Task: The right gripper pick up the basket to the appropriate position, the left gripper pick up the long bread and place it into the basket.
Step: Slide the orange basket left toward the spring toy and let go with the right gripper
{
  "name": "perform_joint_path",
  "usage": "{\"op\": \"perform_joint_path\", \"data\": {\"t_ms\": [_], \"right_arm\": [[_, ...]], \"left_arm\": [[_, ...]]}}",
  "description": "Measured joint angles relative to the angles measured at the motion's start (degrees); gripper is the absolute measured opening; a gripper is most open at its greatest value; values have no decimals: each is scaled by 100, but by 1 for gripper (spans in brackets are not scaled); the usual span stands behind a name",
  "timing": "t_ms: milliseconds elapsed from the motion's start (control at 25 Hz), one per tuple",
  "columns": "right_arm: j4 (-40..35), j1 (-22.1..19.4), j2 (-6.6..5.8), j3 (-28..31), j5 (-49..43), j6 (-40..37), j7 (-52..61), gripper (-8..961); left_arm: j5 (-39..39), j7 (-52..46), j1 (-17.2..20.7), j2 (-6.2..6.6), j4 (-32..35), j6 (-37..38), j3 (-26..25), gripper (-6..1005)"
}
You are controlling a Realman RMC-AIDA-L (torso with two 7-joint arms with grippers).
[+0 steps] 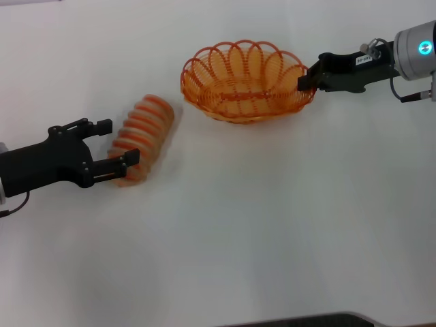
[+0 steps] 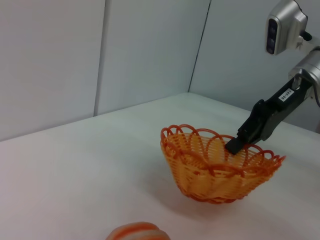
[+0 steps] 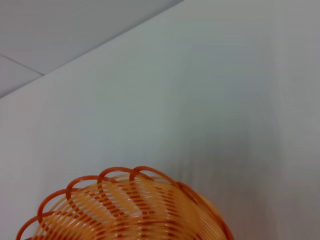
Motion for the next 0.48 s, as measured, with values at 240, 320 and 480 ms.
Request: {"op": "perform_joint_path", "data": {"t_ms": [240,320,480], "right_arm": [[7,-20,22,5,0,112,1,89],[32,-25,34,19,10,145,1,89],[73,-27,43,16,18,206,1,89]], "left_arm": [[3,0,23,-3,0,-32,3,841],[15,0,25,-7,0,-47,8,841],[18,3,26,-9,0,-49,9,841]]}}
